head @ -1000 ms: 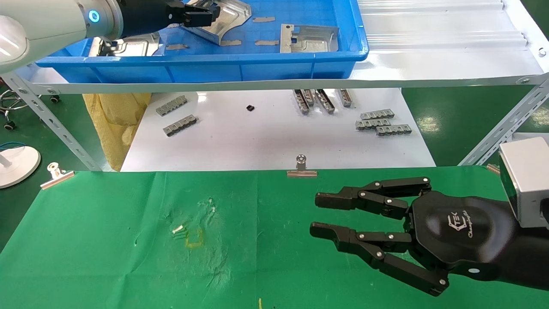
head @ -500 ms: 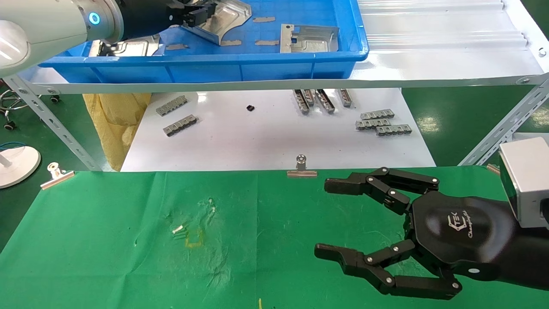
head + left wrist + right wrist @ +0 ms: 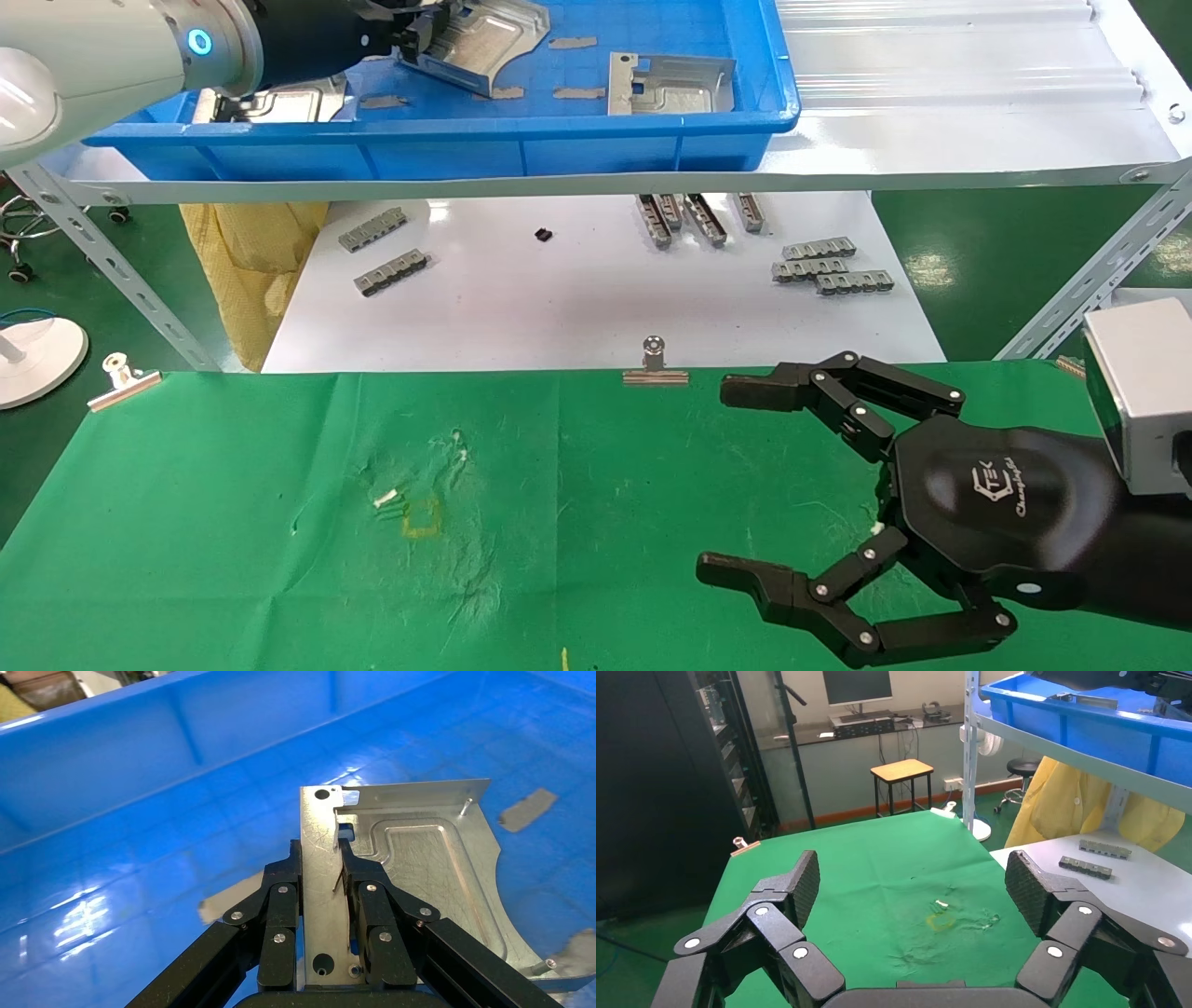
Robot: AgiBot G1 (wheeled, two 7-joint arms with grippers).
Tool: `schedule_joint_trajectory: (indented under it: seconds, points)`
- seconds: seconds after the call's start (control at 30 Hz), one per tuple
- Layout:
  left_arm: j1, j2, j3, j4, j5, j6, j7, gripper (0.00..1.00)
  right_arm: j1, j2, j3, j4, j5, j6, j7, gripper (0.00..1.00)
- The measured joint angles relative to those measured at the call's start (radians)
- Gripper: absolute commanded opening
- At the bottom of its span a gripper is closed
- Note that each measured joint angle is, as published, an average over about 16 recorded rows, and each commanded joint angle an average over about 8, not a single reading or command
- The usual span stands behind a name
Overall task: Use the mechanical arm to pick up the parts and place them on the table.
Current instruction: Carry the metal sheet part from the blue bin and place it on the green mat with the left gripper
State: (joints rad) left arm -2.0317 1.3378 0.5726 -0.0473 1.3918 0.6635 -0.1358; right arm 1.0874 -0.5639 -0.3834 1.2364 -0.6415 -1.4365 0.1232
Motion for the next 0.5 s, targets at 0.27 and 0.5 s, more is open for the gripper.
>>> schedule_joint_trajectory:
  seconds: [0.27, 0.5]
  points:
    - [-0.008, -0.008, -0.013, -0.008, -0.021, -0.008, 0.017, 0.00, 0.000, 0.000, 0.000, 0.000, 0.000, 0.000, 0.000, 1.00]
    - [-0.019, -0.021, -0.034, -0.022, -0.053, 0.032, 0.048, 0.00, 0.000, 0.000, 0.000, 0.000, 0.000, 0.000, 0.000, 1.00]
